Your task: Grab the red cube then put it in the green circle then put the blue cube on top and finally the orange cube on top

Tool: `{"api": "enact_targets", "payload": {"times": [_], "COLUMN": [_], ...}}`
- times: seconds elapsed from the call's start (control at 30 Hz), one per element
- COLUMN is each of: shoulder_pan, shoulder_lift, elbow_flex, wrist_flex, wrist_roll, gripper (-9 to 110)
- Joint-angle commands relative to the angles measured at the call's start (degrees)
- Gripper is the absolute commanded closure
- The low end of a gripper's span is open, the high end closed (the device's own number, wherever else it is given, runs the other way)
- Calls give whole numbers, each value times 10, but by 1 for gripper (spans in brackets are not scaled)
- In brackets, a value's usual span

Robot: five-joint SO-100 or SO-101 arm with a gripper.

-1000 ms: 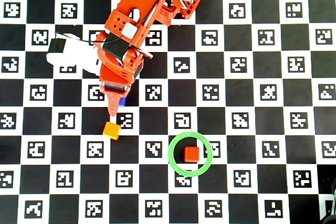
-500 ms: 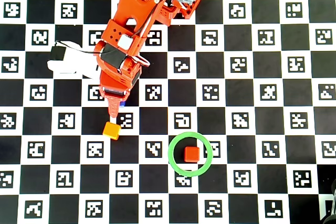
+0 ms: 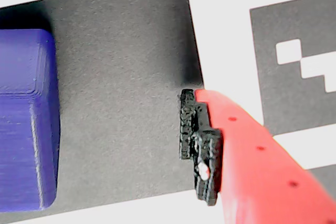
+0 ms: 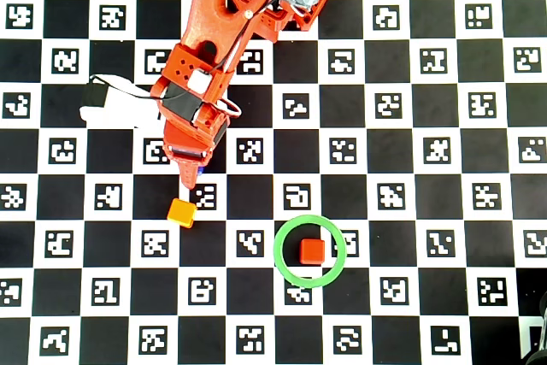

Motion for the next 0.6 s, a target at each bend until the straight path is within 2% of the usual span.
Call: {"api": "enact_targets", "payload": {"times": [0.0,0.57], "shoulder_pan": [3,-15], "shoulder_lift": [8,-1], "elbow_flex": [-47,-64], "wrist_flex": [-11,-38], "wrist_roll": [5,21], "gripper": [59,61]}}
